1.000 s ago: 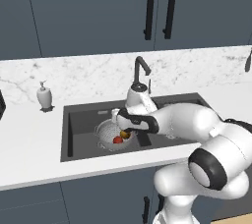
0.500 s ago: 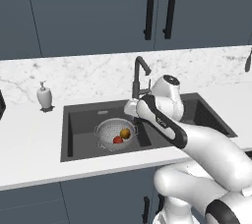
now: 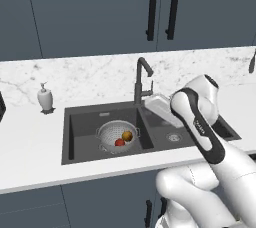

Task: Put the colander in the sink, put the pear, apple in the colander, and turn on the sink faucet and pour water over the colander.

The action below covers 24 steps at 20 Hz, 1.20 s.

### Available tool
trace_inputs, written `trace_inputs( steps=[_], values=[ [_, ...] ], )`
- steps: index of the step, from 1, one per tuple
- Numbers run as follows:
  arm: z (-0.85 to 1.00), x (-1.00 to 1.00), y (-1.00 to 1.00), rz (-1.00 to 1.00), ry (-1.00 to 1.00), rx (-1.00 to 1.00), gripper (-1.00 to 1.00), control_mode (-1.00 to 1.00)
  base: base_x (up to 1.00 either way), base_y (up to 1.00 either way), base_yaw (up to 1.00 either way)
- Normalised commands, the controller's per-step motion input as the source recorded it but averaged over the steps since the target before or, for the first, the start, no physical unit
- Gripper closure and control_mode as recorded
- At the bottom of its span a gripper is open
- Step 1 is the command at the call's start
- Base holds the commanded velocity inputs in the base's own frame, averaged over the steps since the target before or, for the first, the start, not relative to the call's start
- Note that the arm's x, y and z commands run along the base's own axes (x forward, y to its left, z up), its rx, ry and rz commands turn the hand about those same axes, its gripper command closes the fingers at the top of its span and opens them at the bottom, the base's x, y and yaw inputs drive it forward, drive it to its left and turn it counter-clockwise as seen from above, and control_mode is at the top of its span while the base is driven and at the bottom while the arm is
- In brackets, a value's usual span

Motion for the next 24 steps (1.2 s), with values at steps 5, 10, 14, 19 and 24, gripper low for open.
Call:
trace_inputs(
  steps=[5, 10, 14, 19, 24],
  values=[
    [0.38, 0.02, -0.28, 0.13, 0.00, 0.40, -1.00, -1.00, 0.00, 0.00, 0.00],
    [0.39, 0.00, -0.31, 0.08, 0.02, 0.48, -1.00, -1.00, 0.00, 0.00, 0.00],
    [0.44, 0.17, -0.30, 0.02, 0.10, 0.42, -1.00, -1.00, 0.00, 0.00, 0.00],
    [0.23, 0.18, -0.15, 0.00, 0.12, 0.20, -1.00, -1.00, 0.00, 0.00, 0.00],
    [0.00, 0.25, -0.04, 0.00, 0.00, 0.01, -1.00, -1.00, 0.00, 0.00, 0.00]
  ],
)
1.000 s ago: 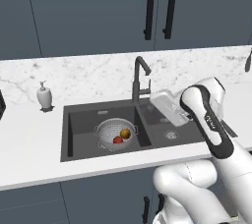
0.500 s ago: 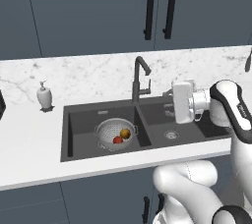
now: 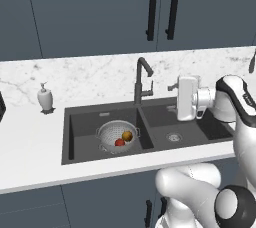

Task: Put the colander in the sink, put the pear, apple in the colander, and turn on the sink faucet and pour water over the colander.

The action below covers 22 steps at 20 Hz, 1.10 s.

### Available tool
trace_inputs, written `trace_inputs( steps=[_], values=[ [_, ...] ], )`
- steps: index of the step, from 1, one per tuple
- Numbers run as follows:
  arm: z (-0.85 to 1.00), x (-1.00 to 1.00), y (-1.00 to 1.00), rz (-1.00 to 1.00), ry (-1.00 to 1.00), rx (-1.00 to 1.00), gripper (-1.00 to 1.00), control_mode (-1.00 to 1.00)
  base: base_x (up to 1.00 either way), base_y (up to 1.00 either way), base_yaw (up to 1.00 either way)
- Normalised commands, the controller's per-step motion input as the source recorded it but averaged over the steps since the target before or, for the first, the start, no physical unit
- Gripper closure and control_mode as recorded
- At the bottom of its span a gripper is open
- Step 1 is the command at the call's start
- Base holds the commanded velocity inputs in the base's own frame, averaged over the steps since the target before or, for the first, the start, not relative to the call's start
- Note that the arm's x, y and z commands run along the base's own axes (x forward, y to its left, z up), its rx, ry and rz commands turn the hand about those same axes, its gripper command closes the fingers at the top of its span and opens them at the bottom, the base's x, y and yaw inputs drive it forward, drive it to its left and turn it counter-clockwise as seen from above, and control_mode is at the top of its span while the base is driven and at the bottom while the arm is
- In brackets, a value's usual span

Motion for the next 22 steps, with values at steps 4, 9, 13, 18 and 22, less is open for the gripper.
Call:
trace_inputs(
  steps=[4, 9, 13, 18, 22],
  values=[
    [-0.02, 0.26, -0.09, 0.00, 0.00, -0.03, -1.00, -1.00, 0.00, 0.00, 0.00],
    [0.01, 0.25, -0.03, 0.00, 0.01, 0.00, -1.00, -1.00, 0.00, 0.00, 0.00],
    [-0.03, 0.23, 0.00, 0.00, 0.00, 0.00, -1.00, -1.00, 0.00, 0.00, 0.00],
    [-0.07, 0.31, 0.00, 0.00, 0.00, 0.00, -1.00, -1.00, 0.00, 0.00, 0.00],
    [-0.07, 0.34, 0.00, 0.00, 0.00, 0.00, -1.00, -1.00, 0.00, 0.00, 0.00]
  ],
)
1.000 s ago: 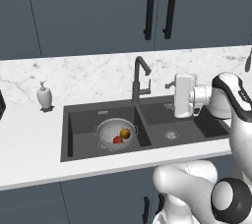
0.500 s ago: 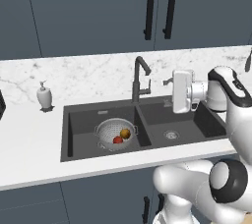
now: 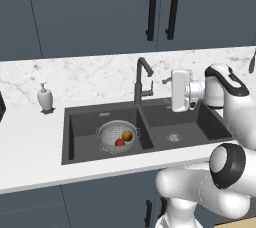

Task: Put the colander in the sink, put the pear, apple in the colander, and turn on the sink faucet and pour water over the colander.

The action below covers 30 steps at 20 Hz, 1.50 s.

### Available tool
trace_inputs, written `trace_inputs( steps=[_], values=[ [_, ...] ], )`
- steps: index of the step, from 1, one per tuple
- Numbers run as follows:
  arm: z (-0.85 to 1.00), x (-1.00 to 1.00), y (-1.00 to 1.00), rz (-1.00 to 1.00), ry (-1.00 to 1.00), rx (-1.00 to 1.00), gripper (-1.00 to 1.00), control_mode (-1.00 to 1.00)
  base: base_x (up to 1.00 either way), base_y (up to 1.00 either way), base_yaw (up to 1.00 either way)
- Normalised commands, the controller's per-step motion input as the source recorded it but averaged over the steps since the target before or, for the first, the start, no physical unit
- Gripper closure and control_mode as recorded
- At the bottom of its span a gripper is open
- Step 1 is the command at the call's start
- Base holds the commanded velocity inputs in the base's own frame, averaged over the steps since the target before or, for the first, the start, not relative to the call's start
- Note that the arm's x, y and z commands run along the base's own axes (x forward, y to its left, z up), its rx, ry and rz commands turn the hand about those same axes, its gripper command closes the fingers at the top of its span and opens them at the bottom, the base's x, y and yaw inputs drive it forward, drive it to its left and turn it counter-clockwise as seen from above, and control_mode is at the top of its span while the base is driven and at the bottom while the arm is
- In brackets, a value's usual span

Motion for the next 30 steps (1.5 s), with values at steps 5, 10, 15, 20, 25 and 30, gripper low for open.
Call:
trace_inputs(
  steps=[5, 10, 15, 20, 25, 30],
  values=[
    [-0.05, 0.25, 0.00, 0.00, 0.00, 0.04, -1.00, -1.00, 0.00, 0.00, 0.00],
    [-0.14, 0.03, 0.08, 0.00, 0.00, 0.10, -1.00, -1.00, 0.00, 0.00, 0.00],
    [-0.07, 0.14, 0.01, 0.00, 0.00, 0.09, -1.00, -1.00, 0.00, 0.00, 0.00],
    [-0.01, 0.34, 0.00, 0.00, 0.00, 0.01, -1.00, -1.00, 0.00, 0.00, 0.00],
    [0.00, 0.31, 0.00, 0.00, 0.00, 0.00, -1.00, -1.00, 0.00, 0.00, 0.00],
    [0.00, 0.23, 0.00, 0.00, 0.00, 0.00, -1.00, -1.00, 0.00, 0.00, 0.00]
  ],
)
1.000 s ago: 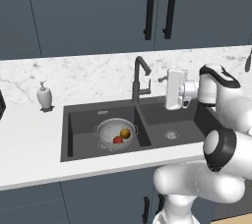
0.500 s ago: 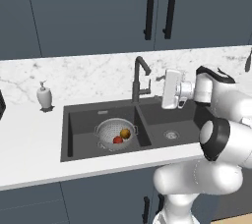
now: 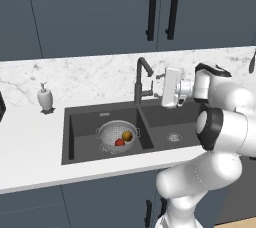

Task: Put the colander in the sink, put the pear, apple in the colander, and turn on the sink faucet and pour water over the colander.

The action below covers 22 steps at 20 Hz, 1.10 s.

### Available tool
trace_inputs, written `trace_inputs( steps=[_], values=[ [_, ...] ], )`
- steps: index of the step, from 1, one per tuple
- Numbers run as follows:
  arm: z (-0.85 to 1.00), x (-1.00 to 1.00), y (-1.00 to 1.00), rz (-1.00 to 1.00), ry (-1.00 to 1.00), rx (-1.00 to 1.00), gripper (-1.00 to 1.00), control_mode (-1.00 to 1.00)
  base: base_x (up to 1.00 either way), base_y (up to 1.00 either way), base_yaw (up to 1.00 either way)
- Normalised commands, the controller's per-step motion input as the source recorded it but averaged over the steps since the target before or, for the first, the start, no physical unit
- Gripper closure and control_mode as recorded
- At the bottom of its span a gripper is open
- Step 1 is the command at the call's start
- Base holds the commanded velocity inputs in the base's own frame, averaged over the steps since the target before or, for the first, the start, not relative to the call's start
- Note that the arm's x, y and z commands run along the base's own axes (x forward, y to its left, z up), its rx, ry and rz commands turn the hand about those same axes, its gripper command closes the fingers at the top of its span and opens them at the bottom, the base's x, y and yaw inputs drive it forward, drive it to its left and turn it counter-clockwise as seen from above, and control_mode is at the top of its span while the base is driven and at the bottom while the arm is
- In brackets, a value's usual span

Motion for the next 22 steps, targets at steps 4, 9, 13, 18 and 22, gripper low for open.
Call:
trace_inputs(
  steps=[4, 9, 13, 18, 22],
  values=[
    [0.00, 0.25, 0.10, 0.00, -0.04, 0.00, -1.00, -1.00, 0.00, 0.00, 0.00],
    [-0.03, 0.18, 0.15, 0.00, -0.04, 0.00, -1.00, -1.00, 0.00, 0.00, 0.00],
    [-0.06, 0.17, 0.09, 0.00, -0.01, 0.00, -1.00, -1.00, 0.00, 0.00, 0.00],
    [-0.14, 0.14, 0.02, 0.00, 0.00, 0.00, -1.00, -1.00, 0.00, 0.00, 0.00],
    [-0.13, 0.15, 0.00, 0.00, 0.00, 0.00, -1.00, -1.00, 0.00, 0.00, 0.00]
  ],
)
